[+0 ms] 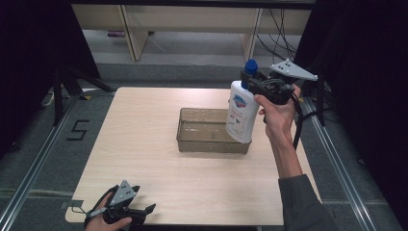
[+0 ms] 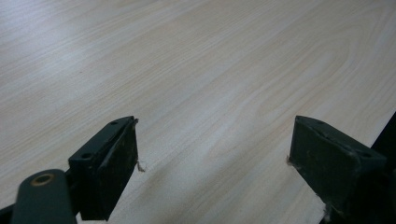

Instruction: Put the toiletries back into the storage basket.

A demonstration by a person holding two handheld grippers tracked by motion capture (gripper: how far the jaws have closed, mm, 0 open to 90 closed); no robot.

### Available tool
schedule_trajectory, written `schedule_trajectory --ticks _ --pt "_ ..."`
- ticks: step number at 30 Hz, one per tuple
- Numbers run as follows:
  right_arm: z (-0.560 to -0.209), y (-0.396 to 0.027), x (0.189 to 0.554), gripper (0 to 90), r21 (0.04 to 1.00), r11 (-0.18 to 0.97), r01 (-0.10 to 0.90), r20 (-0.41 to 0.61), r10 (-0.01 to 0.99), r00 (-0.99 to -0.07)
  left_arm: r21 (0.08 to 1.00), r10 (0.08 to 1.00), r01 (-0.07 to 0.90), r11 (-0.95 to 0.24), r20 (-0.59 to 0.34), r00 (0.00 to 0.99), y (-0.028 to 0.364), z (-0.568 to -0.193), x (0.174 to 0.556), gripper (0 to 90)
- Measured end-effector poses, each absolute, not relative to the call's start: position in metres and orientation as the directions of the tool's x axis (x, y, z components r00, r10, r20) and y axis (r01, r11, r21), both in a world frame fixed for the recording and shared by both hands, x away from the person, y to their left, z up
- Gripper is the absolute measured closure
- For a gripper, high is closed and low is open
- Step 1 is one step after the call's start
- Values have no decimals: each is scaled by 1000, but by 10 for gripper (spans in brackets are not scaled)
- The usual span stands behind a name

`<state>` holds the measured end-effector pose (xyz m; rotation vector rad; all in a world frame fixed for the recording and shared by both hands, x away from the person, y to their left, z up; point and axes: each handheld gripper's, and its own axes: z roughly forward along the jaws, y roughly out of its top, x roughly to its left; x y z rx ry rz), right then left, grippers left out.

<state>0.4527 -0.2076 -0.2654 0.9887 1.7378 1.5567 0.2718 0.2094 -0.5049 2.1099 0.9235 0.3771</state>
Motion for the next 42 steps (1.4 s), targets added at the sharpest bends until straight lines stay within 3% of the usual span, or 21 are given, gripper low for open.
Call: schedule_trajectory --ticks 21,42 --pt "-286 -203 487 658 985 32 172 63 852 -520 759 715 484 -435 -36 699 209 -505 271 149" --pt "-320 -209 496 658 979 33 199 73 860 -505 765 717 488 -420 -50 695 208 -505 271 149"
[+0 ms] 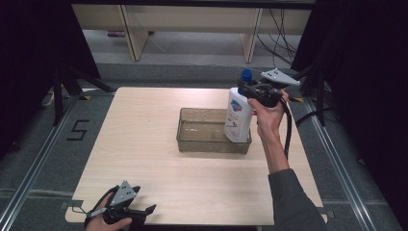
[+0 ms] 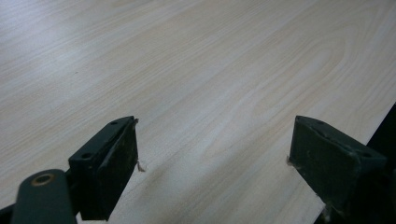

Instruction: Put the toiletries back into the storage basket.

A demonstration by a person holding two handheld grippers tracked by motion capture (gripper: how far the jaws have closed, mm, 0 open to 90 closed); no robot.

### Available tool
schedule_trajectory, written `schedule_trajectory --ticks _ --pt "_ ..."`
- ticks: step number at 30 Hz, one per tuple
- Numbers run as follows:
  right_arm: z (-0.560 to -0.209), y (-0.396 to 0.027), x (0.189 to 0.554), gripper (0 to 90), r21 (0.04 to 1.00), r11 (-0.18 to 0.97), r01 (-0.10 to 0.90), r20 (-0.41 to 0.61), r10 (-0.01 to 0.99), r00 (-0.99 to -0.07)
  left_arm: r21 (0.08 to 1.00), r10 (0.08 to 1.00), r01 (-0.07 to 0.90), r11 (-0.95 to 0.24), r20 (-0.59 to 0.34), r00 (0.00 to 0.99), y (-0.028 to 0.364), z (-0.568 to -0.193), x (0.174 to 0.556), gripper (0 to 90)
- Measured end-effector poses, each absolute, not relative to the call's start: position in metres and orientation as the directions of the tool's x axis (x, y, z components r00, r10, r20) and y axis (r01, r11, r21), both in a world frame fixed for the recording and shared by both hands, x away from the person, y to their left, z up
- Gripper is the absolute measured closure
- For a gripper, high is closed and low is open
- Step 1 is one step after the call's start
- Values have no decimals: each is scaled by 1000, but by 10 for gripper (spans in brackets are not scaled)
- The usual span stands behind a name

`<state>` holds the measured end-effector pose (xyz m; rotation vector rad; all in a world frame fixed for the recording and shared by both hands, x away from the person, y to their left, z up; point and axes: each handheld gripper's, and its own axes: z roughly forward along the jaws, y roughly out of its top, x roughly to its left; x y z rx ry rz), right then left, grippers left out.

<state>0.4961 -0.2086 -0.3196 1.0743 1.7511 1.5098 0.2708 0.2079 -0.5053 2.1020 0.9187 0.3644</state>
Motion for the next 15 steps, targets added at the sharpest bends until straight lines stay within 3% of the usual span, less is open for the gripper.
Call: schedule_trajectory --ticks 15 --pt "-337 -211 493 658 975 24 219 93 855 -509 758 716 482 -438 -30 698 209 -505 271 149"
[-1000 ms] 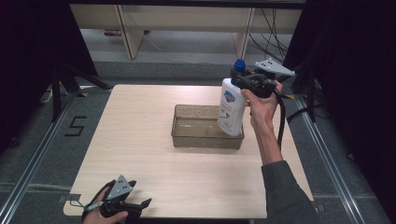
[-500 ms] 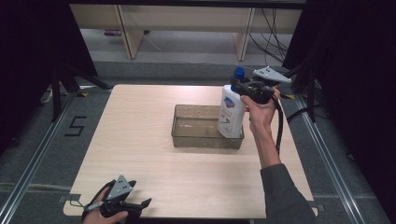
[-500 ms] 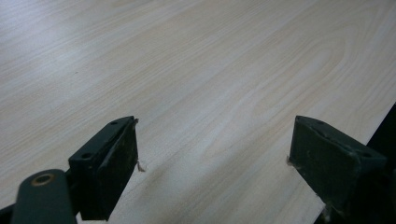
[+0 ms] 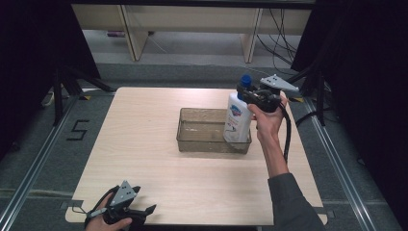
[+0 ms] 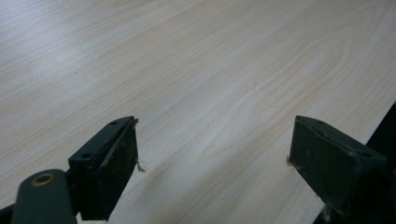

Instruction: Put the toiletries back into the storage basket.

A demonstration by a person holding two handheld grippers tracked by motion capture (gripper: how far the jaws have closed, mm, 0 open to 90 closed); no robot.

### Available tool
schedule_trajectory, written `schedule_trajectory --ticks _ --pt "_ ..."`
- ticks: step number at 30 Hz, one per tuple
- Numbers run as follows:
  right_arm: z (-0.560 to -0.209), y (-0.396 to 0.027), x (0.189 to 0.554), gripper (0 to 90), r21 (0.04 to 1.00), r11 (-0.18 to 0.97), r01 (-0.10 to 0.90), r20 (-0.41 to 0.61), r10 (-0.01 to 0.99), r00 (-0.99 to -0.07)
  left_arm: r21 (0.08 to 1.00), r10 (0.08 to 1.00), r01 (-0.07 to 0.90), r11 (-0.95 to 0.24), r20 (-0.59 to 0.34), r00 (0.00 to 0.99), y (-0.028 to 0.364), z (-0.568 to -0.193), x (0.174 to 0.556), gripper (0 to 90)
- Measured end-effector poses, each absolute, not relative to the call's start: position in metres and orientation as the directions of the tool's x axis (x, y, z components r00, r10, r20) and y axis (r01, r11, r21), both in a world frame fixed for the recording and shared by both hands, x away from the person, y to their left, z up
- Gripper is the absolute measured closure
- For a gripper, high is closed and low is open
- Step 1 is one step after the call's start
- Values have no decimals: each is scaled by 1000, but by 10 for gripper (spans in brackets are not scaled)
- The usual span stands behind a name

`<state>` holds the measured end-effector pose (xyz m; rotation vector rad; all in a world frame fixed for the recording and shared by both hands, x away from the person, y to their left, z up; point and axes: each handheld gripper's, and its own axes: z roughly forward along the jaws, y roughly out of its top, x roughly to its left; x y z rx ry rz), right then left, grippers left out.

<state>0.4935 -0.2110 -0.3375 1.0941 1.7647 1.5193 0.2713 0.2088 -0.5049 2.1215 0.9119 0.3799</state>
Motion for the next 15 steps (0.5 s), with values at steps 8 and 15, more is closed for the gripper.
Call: schedule_trajectory --ticks 8,15 --pt "-347 -214 489 657 975 28 219 89 856 -509 771 719 484 -414 -49 693 207 -506 270 149" --pt "-351 -219 480 653 980 19 200 88 856 -509 766 715 479 -428 -36 698 208 -505 270 149"
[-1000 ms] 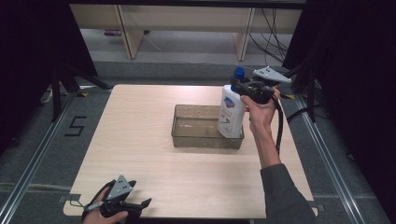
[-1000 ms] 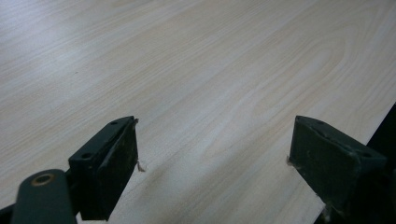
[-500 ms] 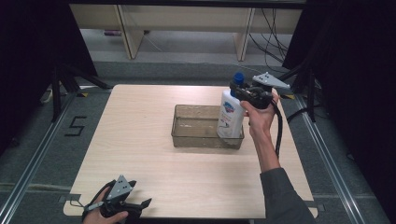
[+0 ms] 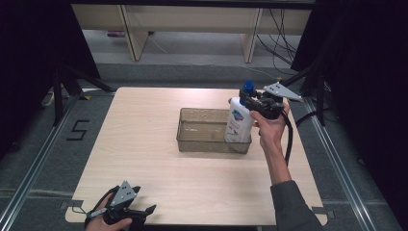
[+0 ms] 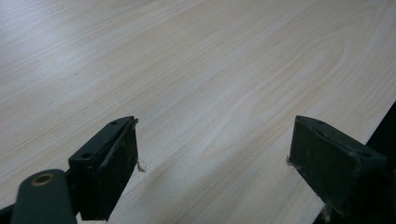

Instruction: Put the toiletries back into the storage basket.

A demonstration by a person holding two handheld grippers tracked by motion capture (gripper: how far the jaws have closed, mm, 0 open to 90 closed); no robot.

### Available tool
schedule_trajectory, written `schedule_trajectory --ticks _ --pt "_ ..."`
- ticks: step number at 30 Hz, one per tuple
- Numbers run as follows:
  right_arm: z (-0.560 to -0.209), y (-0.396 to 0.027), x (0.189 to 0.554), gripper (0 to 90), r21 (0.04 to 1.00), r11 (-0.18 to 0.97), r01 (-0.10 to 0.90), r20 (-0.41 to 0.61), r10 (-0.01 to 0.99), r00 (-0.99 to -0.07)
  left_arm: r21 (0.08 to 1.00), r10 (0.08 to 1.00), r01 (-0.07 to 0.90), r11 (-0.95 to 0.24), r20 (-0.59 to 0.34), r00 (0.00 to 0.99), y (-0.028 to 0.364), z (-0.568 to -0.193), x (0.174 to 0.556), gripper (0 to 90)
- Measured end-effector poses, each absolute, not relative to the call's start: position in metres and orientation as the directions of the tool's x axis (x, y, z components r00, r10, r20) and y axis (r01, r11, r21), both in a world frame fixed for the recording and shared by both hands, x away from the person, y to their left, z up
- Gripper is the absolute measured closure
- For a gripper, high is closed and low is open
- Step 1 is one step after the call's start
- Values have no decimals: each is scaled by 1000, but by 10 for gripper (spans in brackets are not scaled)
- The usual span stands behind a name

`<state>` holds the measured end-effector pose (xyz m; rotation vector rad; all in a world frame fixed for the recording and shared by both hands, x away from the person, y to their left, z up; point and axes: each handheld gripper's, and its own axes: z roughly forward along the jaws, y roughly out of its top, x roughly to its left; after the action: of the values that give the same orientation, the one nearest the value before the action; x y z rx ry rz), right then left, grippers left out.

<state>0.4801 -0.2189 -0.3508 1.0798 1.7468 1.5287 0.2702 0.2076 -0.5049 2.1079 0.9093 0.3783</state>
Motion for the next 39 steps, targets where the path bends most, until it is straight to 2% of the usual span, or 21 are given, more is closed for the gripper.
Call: schedule_trajectory --ticks 11,13,15,20,27,30,32,39 --pt "-355 -217 468 642 986 37 160 51 856 -514 765 723 474 -436 -17 691 209 -506 271 149" --pt "-355 -216 466 591 982 23 185 75 859 -507 766 728 473 -435 -9 685 208 -506 271 149" --pt "-357 -217 467 589 978 -7 209 120 836 -536 767 723 471 -436 -14 691 209 -506 271 149" --pt "-357 -215 464 590 978 5 210 110 840 -531 764 726 473 -439 -9 687 209 -506 271 149" --pt "-359 -218 461 498 978 14 209 97 855 -510 764 722 473 -438 -15 692 209 -506 271 149" --pt "-360 -220 459 395 971 -38 237 157 847 -508 764 722 474 -438 -15 692 209 -506 271 149" --pt "-361 -221 456 371 961 -94 260 217 838 -501 765 722 474 -437 -15 691 209 -506 271 149" --pt "-363 -225 450 298 958 -104 266 228 841 -491 774 725 478 -416 -35 688 207 -507 270 149"
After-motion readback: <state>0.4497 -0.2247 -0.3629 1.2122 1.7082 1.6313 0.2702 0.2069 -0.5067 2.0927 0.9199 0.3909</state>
